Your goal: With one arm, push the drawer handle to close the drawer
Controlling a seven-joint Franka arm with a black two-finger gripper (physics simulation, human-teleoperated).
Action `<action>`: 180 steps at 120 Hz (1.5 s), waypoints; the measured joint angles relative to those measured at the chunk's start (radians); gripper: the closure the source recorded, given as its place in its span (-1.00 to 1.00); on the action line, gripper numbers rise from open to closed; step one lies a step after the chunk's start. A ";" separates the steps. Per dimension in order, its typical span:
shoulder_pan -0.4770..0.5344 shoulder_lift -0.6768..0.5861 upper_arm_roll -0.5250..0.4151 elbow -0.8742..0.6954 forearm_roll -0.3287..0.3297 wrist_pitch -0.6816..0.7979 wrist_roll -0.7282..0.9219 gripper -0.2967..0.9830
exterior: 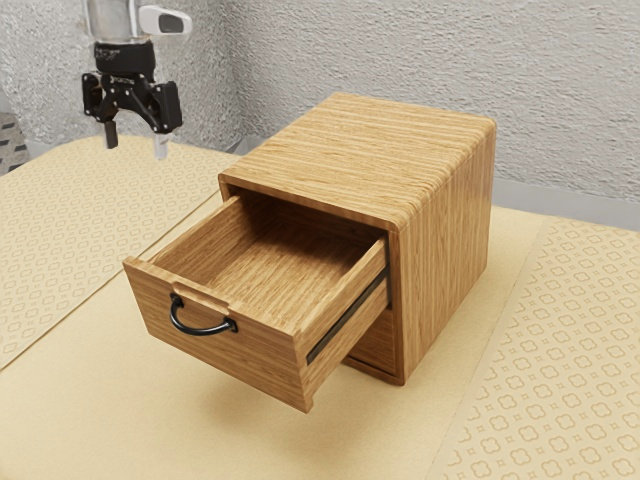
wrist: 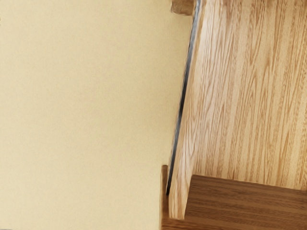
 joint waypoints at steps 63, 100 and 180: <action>-0.013 -0.185 -0.144 0.217 -0.025 0.021 -0.083 -0.54; -0.146 -0.930 -0.163 -0.998 -0.184 0.299 -0.226 -0.41; -0.255 -0.804 -0.196 -1.179 -0.211 0.708 -0.325 0.66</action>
